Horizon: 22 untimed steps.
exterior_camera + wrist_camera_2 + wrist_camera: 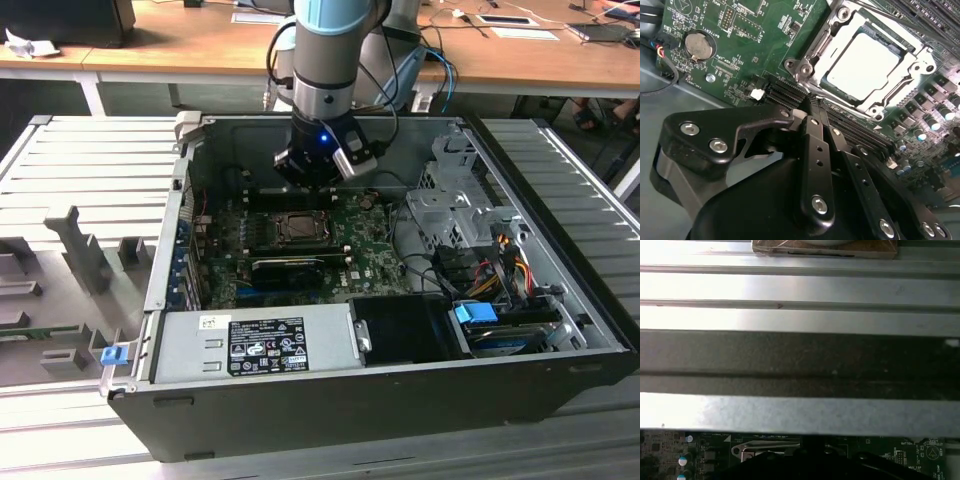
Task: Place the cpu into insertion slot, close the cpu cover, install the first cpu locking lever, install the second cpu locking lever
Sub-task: 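Install the second cpu locking lever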
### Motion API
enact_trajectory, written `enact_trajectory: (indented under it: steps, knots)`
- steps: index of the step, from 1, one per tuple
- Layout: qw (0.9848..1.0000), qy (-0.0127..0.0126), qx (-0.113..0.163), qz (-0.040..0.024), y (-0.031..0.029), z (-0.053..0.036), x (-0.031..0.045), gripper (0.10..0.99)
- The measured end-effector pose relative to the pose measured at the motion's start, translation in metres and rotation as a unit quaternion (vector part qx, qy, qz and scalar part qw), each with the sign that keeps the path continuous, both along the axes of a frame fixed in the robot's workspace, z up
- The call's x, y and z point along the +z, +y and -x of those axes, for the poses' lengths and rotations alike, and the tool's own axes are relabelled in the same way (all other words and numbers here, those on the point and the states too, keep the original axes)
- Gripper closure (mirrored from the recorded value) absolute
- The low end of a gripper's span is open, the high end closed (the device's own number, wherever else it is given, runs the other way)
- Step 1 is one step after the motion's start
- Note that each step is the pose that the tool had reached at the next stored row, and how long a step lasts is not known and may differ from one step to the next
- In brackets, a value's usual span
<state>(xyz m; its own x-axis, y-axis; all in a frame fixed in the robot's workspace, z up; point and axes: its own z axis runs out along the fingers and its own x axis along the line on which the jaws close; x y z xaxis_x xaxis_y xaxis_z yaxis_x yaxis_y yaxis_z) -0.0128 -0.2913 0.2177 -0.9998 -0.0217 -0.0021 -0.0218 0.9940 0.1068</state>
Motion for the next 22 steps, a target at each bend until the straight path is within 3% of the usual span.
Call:
enact_trajectory:
  steps: [3, 5, 8, 11, 12, 13, 14, 15, 18, 20, 22]
  knots:
    - [1.0, 0.0, 0.0, 0.0, -0.0073, 0.0, 0.0, 0.98]
    - [1.0, 0.0001, 0.0, 0.0002, -0.0085, 0.0, 0.0005, 0.98]
    - [1.0, 0.0, 0.0, 0.0001, -0.0086, 0.0001, 0.0164, 0.98]
    - [1.0, 0.0, 0.0, 0.0004, -0.0086, 0.0001, 0.0378, 0.98]
    - [1.0, 0.0, 0.0, 0.0006, -0.0087, 0.0001, 0.0426, 0.98]
    - [1.0, -0.0001, 0.0, 0.0005, -0.0095, 0.0001, 0.0427, 0.98]
    - [1.0, 0.0, 0.0, 0.0006, -0.012, 0.0001, 0.0427, 0.98]
    - [1.0, 0.0, 0.0, 0.0005, -0.0209, 0.0001, 0.0425, 0.98]
    - [1.0, 0.0, 0.0, 0.0005, -0.0339, 0.0001, 0.0421, 0.98]
    - [1.0, 0.0, 0.0, 0.0, -0.0467, 0.0002, 0.0416, 0.98]
    - [1.0, 0.0003, 0.0, -0.0002, -0.0512, 0.0002, 0.0406, 0.98]
